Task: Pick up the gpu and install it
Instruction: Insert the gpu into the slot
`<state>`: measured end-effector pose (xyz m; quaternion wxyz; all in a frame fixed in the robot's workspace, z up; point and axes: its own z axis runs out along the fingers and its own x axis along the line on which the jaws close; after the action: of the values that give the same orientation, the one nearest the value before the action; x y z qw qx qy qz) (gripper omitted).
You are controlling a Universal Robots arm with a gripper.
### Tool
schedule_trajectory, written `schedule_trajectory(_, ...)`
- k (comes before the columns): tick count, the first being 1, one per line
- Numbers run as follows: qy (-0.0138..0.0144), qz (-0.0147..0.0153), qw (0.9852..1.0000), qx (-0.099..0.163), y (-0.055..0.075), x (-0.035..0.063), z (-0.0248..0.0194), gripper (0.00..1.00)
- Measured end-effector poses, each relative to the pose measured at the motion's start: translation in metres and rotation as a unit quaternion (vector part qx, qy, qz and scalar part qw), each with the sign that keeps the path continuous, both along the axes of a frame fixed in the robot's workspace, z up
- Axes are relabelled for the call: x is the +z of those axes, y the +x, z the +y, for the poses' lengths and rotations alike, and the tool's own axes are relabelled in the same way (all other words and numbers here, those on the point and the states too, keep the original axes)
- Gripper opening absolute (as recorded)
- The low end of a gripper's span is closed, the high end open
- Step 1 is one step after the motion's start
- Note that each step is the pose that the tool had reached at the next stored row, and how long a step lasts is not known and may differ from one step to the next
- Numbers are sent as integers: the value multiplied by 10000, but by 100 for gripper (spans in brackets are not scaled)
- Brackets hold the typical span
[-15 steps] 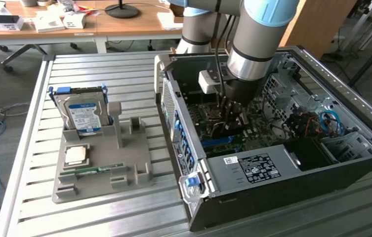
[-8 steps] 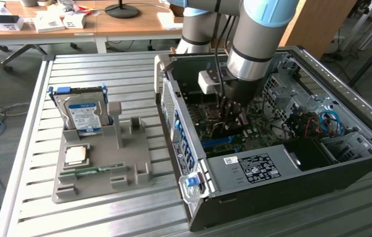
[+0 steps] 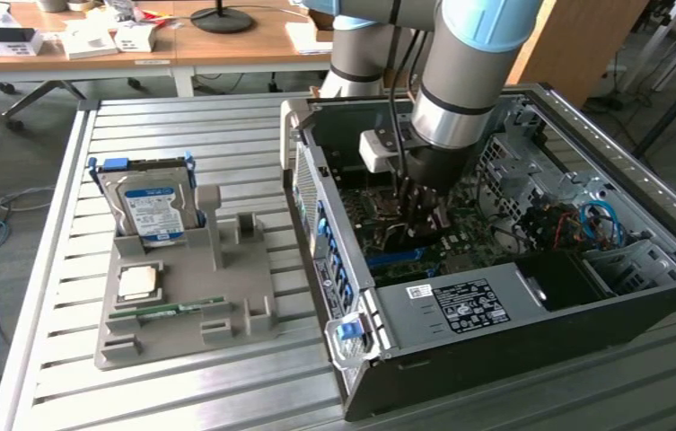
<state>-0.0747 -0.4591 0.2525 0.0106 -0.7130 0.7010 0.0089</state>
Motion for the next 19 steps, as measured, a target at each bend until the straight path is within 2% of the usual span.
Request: schedule_trajectory(19,5,0,10000,-34,-8,-37,1,26)
